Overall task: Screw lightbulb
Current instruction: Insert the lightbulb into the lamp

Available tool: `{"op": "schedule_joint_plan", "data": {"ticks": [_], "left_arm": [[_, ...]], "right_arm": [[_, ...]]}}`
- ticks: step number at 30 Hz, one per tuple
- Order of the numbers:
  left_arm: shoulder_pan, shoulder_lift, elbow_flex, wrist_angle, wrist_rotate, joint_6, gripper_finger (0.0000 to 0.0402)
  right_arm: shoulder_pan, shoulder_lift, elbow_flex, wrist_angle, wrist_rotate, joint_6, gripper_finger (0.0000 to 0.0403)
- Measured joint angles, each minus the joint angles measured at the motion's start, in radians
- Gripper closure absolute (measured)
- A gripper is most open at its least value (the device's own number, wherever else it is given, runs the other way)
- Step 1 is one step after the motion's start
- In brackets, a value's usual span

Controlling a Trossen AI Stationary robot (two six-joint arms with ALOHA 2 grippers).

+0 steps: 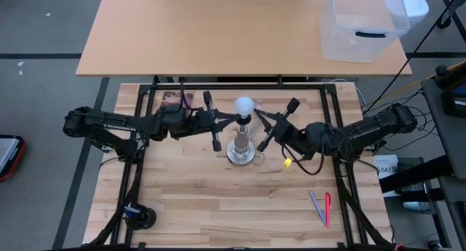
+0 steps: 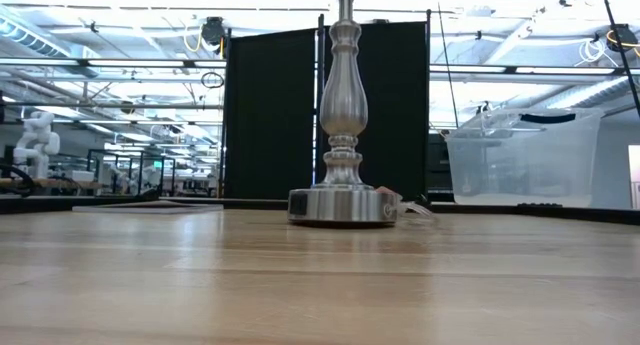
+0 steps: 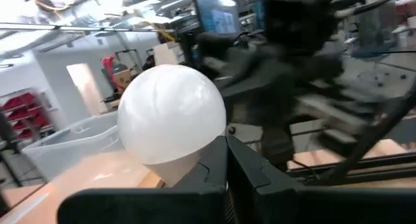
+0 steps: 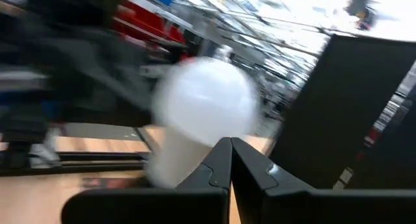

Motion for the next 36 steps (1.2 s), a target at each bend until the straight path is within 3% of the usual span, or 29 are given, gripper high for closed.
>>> {"op": "schedule_joint_plan", "data": {"ticks": [15, 20, 26, 31, 36], "left_arm": [[0.033, 0.000, 0.000, -0.108, -0.078, -0.060, 0.0399], [-0.002, -0.013, 0.000, -0.098, -0.083, -0.044, 0.0399], [-0.059, -0.032, 0.000, -0.049, -0.083, -0.011, 0.0399], [-0.087, -0.032, 0.000, -0.025, -0.076, 0.027, 0.0399], [-0.071, -0.032, 0.000, -0.020, 0.008, 0.021, 0.0399]], "right_arm": [[0.085, 0.002, -0.001, -0.127, 0.021, 0.092, 0.0403], [0.074, 0.002, -0.001, -0.152, 0.105, 0.091, 0.0403], [0.023, 0.002, -0.001, -0.102, 0.108, 0.055, 0.0403], [-0.024, 0.002, -0.001, -0.044, 0.094, 0.004, 0.0403], [-0.057, 0.002, -0.001, -0.002, -0.017, -0.010, 0.0403]]}}
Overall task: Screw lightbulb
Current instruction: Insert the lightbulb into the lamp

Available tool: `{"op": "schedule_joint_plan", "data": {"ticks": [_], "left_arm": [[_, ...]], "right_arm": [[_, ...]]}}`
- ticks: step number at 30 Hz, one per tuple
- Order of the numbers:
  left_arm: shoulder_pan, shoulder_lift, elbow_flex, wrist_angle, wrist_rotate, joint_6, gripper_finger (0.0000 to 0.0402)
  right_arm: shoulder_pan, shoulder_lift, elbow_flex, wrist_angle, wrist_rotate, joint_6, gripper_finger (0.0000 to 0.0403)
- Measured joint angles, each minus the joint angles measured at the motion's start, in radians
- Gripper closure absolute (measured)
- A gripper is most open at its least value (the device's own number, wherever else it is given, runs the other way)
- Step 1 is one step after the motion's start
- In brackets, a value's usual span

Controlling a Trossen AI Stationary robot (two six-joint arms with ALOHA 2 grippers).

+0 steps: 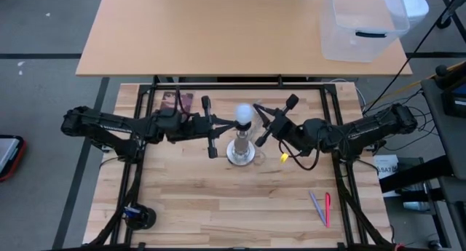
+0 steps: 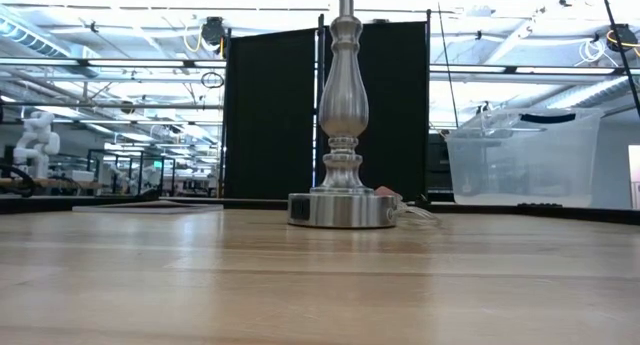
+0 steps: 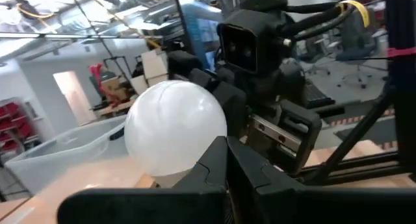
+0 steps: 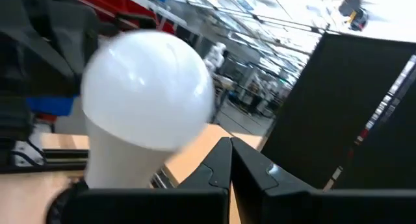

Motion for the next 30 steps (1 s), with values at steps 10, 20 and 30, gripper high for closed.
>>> {"op": "schedule_joint_plan", "data": {"ticks": [10, 20, 30], "left_arm": [[0.041, 0.000, 0.000, -0.006, 0.020, -0.028, 0.0399], [0.069, 0.000, 0.000, -0.043, 0.024, -0.048, 0.0399], [0.091, 0.003, 0.000, -0.132, -0.112, -0.075, 0.0399]], "right_arm": [[-0.018, -0.001, 0.000, -0.008, -0.076, 0.017, 0.0403], [0.002, -0.001, 0.000, -0.055, -0.068, 0.034, 0.0403], [0.072, 0.000, 0.000, -0.085, -0.108, 0.045, 0.0403]]}}
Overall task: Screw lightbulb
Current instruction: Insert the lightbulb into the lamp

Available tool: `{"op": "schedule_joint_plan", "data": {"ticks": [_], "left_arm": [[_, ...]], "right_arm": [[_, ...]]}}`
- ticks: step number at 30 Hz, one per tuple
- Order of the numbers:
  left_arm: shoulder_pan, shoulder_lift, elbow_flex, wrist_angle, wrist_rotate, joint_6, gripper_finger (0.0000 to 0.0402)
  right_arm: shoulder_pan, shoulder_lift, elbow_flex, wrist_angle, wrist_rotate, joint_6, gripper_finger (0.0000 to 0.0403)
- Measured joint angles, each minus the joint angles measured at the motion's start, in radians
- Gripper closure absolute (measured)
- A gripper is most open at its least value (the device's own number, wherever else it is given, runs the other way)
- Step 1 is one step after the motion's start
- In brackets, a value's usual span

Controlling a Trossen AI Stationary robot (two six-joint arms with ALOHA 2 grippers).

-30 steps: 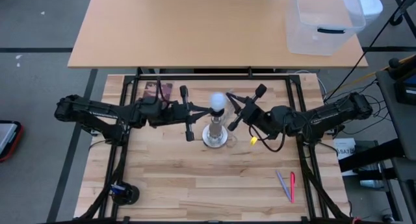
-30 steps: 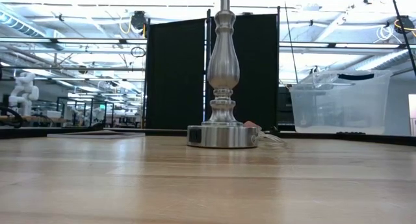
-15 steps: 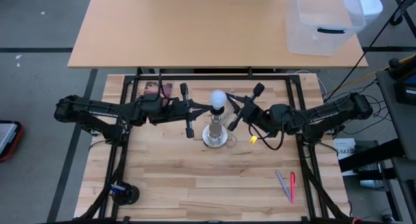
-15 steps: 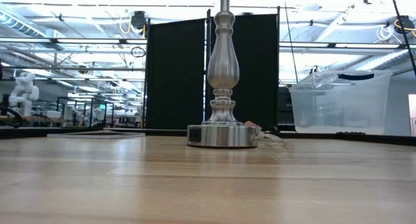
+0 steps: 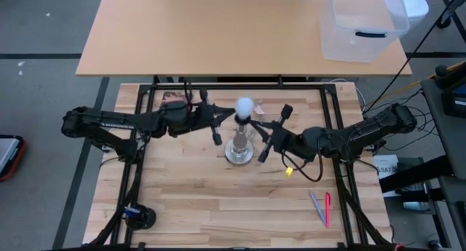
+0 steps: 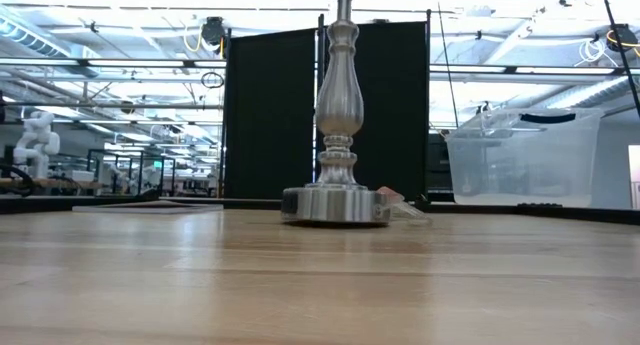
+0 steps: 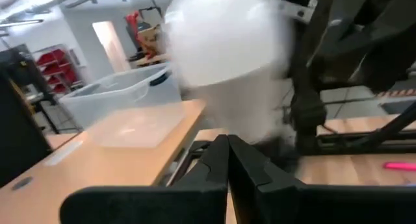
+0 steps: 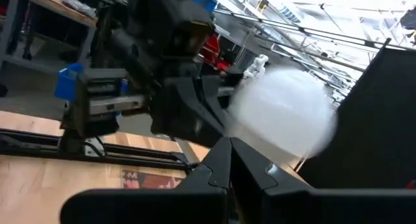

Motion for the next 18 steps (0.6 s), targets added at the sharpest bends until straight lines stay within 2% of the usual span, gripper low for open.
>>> {"op": "schedule_joint_plan", "data": {"ticks": [4, 11, 18], "left_arm": [[0.007, -0.003, 0.000, -0.016, 0.003, -0.033, 0.0399], [-0.019, -0.003, 0.000, -0.023, 0.012, -0.034, 0.0399], [-0.085, -0.031, 0.000, 0.007, 0.013, -0.008, 0.0399]], "right_arm": [[0.036, 0.000, 0.000, -0.023, 0.022, 0.001, 0.0403], [0.046, 0.000, 0.000, -0.071, 0.161, 0.003, 0.0403], [-0.013, 0.000, 0.000, -0.065, 0.155, -0.006, 0.0403]]}}
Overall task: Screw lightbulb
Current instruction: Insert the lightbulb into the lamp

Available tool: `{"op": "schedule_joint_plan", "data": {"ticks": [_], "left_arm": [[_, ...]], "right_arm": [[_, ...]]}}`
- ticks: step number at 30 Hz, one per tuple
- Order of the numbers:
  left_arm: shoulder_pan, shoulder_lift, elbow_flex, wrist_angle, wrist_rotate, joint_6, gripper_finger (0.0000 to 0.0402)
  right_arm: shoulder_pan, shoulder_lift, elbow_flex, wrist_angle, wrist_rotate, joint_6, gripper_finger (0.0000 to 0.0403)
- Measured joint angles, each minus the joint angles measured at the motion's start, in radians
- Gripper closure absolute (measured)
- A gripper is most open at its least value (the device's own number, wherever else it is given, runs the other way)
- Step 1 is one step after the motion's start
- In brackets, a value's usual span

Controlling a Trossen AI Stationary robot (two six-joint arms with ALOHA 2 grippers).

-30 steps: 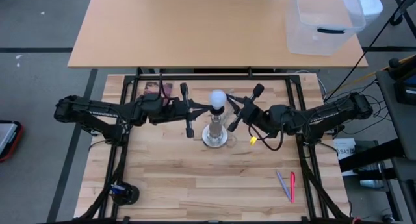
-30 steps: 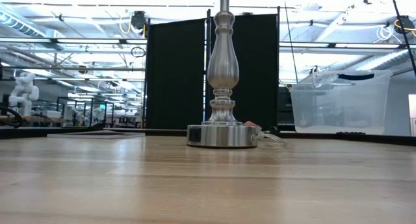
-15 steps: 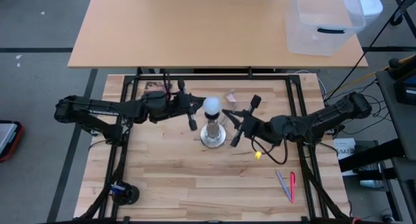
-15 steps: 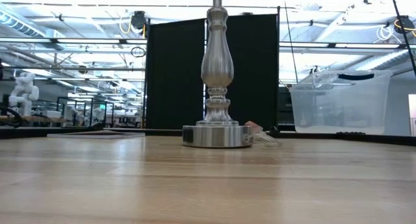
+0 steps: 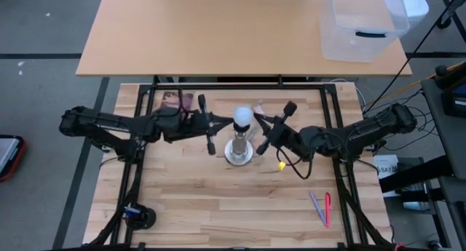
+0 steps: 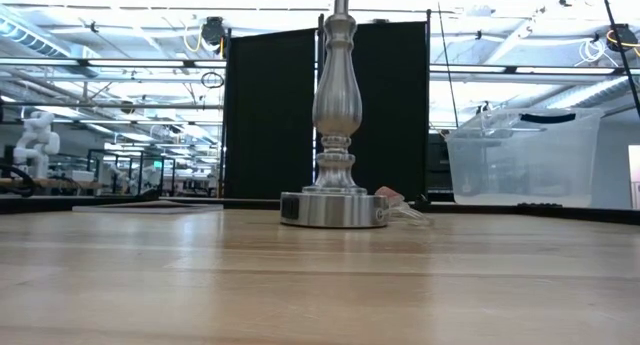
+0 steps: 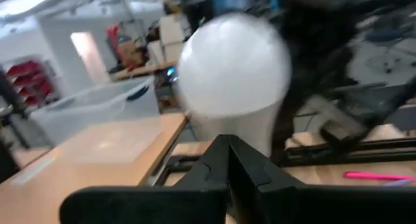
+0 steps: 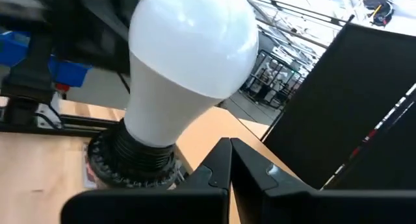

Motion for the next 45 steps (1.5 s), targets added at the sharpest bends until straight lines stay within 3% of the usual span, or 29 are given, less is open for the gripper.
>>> {"op": "schedule_joint_plan", "data": {"ticks": [6, 11, 20, 45], "left_arm": [[-0.053, -0.002, 0.000, 0.056, 0.007, 0.069, 0.0399], [-0.057, -0.002, 0.000, 0.063, 0.007, 0.087, 0.0399], [-0.024, -0.001, 0.000, 0.080, 0.001, 0.089, 0.0399], [0.028, -0.002, 0.000, 0.032, -0.013, 0.081, 0.0399]], "right_arm": [[-0.067, 0.000, 0.000, 0.068, -0.016, -0.033, 0.0403], [-0.121, 0.000, 0.002, 0.112, -0.141, -0.037, 0.0403], [-0.177, 0.000, 0.069, 0.041, -0.292, 0.052, 0.0403], [-0.108, -0.002, 0.071, -0.057, -0.254, 0.103, 0.0403]]}}
